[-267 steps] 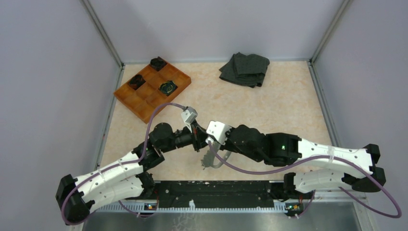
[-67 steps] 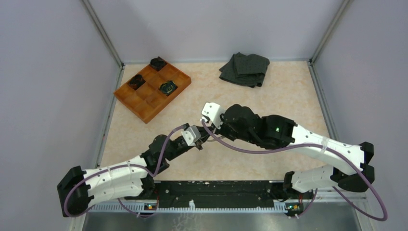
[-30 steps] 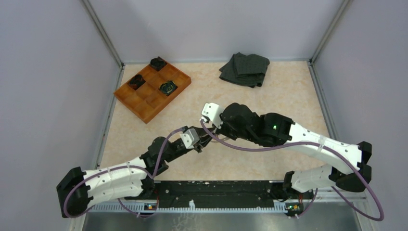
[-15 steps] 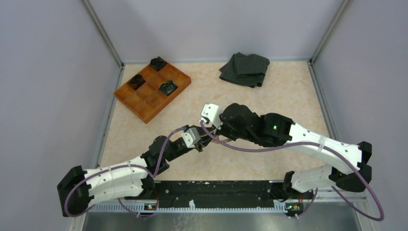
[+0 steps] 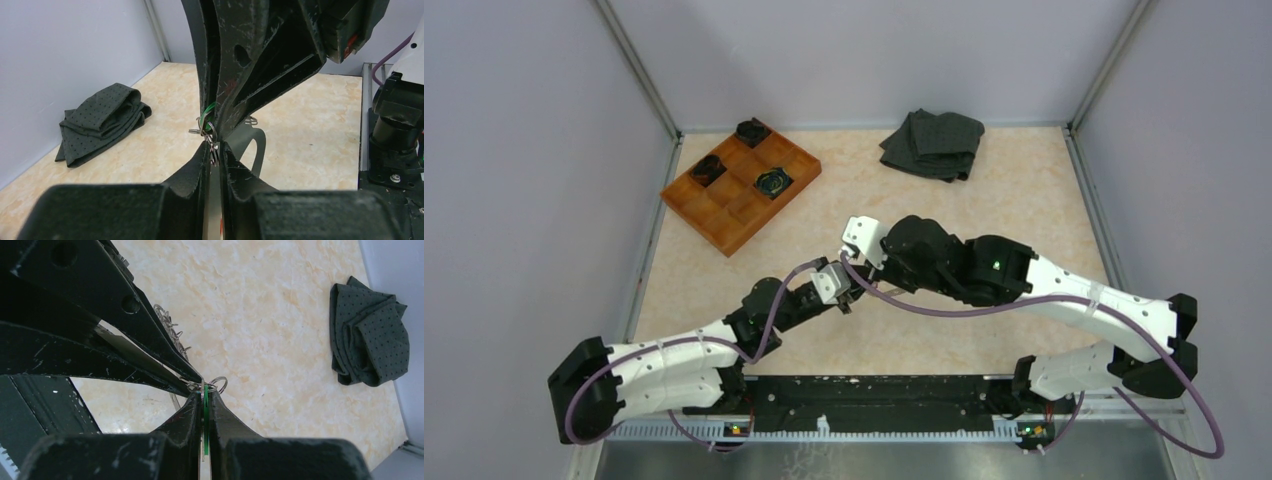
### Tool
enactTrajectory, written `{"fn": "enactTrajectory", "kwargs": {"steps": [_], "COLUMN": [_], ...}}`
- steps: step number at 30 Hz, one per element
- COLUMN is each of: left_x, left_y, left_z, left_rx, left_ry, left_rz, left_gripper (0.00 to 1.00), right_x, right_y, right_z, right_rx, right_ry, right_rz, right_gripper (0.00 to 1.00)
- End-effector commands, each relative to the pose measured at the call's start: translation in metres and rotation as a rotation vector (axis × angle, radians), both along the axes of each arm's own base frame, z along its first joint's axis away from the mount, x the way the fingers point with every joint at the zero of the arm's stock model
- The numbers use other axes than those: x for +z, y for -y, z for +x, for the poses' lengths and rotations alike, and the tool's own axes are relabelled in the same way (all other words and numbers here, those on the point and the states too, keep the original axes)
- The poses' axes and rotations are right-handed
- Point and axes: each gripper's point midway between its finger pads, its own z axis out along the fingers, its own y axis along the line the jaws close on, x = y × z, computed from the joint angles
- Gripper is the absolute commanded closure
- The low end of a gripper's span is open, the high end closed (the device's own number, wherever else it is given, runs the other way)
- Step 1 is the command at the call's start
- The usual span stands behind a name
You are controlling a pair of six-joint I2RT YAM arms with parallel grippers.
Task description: Remove the keys from the keyring
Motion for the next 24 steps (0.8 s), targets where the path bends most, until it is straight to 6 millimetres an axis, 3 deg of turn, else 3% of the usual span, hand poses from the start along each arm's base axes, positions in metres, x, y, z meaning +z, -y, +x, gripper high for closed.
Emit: {"fn": "enactTrajectory", "kwargs": {"steps": [1, 3, 6, 12, 16, 21, 24], "left_x": [0.011, -0.001, -0.022, -0.076, -0.101, -0.117, -0.118], "left_y": [0.005, 0.004, -0.001, 0.001, 0.002, 0.001, 0.002], "left_z": [0.006, 0.011, 0.016, 0.018, 0.018, 0.013, 0.005], "left_rx": [0.017, 0.044, 0.083, 0.088, 0.087, 0.069, 0.022], "left_ry": [0.023, -0.002, -0.031, -0.089, -0.11, -0.107, -0.068], "left_rz": [-0.01, 0.005, 0.002, 0.07, 0.094, 0.101, 0.094], "left_gripper": [0.89, 1.0, 1.0, 1.0, 1.0, 1.0, 1.0], "right_x": [0.029, 0.019, -0.01, -0.09, -0.128, -0.161, -0.173], "right_y": [-0.003, -0.005, -0.005, -0.008, -0.006, 0.001, 0.002], "right_z": [0.002, 0.002, 0.006, 0.016, 0.021, 0.022, 0.021], "right_rx": [-0.032, -0.048, -0.109, -0.26, -0.32, -0.355, -0.356], "right_ry": [0.042, 0.023, -0.025, -0.123, -0.131, -0.167, -0.194], "right_rz": [0.113, 0.14, 0.183, 0.301, 0.329, 0.304, 0.279], "right_gripper": [1.0, 1.0, 1.0, 1.0, 1.0, 1.0, 1.0]}}
